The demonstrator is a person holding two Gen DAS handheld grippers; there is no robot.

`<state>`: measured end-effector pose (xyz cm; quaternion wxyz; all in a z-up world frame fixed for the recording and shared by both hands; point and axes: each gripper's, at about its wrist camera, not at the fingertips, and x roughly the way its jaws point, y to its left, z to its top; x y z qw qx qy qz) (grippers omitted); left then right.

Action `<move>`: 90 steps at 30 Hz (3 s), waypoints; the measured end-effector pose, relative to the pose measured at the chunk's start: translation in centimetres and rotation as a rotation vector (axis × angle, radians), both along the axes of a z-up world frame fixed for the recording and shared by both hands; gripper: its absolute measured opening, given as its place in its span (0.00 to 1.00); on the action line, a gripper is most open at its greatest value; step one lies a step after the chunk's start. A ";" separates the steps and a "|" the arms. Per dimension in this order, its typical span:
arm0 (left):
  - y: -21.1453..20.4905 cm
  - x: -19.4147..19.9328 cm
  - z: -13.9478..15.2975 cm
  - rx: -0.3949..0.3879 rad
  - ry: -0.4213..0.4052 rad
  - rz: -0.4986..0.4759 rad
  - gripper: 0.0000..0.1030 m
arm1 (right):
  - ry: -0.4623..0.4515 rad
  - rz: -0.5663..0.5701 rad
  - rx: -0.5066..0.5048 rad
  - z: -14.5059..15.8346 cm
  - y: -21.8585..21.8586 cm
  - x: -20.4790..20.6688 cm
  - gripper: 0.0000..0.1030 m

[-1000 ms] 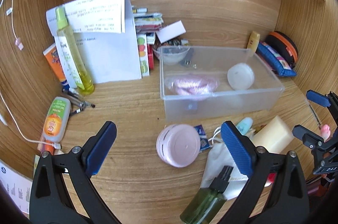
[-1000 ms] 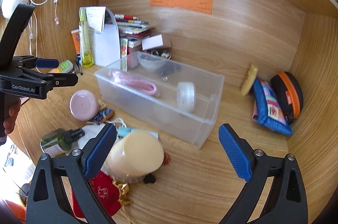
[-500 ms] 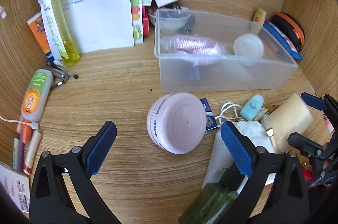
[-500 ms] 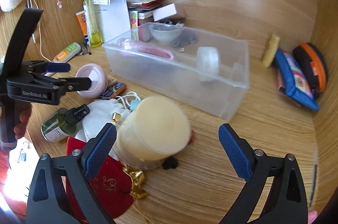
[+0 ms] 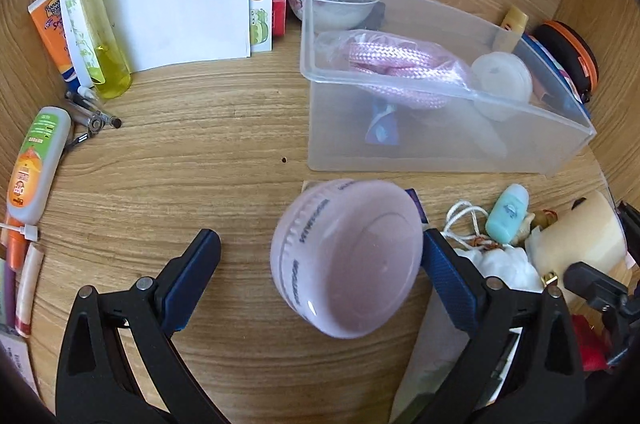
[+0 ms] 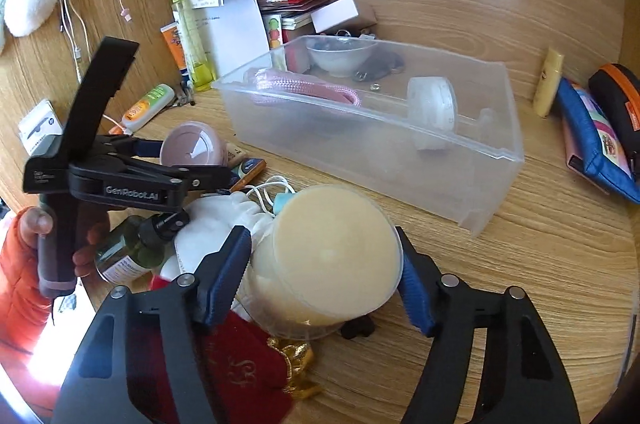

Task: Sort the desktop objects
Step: 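Grasp the pink round container with the left gripper while the right gripper grasps the cream candle jar, then lift and carry the pink container and candle jar over the box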

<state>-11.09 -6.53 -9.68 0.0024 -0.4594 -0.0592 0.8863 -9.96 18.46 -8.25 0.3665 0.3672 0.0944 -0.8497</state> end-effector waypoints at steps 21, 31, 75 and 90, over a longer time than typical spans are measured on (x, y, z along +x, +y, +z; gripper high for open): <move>0.1 1.4 0.1 -0.084 0.083 0.023 0.62 | 0.009 -0.002 -0.102 2.3 1.8 0.5 0.51; -0.2 2.7 1.8 -0.080 0.134 0.037 0.62 | 0.052 -0.035 -0.127 4.3 3.4 0.1 0.51; 1.8 -1.2 11.1 -0.008 0.329 -0.091 0.62 | 0.167 -0.040 -0.162 10.1 0.9 -5.3 0.50; 1.9 -6.0 10.2 0.009 0.287 -0.133 0.62 | 0.093 -0.041 -0.135 8.6 -1.9 -11.0 0.50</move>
